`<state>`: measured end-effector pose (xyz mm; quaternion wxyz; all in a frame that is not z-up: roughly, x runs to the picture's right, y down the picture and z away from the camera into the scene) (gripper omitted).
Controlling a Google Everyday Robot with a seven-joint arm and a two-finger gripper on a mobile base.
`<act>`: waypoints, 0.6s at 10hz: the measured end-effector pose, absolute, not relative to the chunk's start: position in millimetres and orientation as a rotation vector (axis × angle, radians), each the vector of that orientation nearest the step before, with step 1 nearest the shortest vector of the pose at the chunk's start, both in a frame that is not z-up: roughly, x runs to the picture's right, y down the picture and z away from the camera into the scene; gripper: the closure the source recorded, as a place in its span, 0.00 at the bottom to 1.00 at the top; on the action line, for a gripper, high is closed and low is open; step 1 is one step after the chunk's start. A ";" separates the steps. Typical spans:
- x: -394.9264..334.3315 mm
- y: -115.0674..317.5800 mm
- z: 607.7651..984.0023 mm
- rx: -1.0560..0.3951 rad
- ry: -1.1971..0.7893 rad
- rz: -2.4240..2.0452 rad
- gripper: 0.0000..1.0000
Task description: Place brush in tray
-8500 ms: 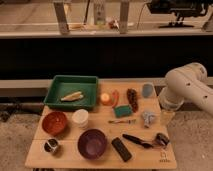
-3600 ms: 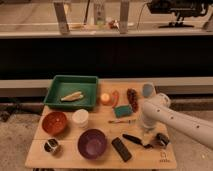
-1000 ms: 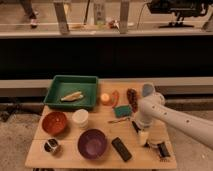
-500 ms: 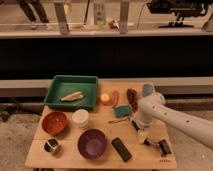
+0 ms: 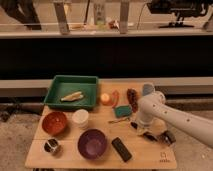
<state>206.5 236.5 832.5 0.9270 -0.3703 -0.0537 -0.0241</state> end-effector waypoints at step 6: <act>198.1 239.9 830.2 -0.729 -0.036 -0.070 1.00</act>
